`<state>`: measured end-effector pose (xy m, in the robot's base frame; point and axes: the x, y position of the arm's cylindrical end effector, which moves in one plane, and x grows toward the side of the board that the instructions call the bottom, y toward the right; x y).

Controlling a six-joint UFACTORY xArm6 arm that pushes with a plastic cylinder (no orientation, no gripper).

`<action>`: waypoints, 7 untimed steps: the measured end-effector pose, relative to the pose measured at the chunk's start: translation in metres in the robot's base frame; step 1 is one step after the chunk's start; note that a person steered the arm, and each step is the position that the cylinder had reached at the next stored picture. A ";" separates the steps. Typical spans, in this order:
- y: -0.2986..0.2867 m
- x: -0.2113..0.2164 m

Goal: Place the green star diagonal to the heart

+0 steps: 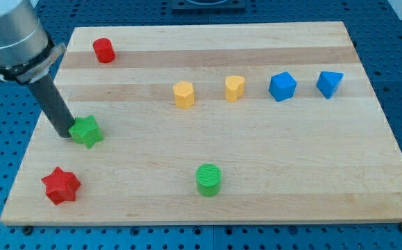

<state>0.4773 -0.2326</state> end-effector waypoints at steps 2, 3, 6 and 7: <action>0.059 0.003; 0.094 0.003; 0.127 0.018; 0.127 0.038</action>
<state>0.5153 -0.1057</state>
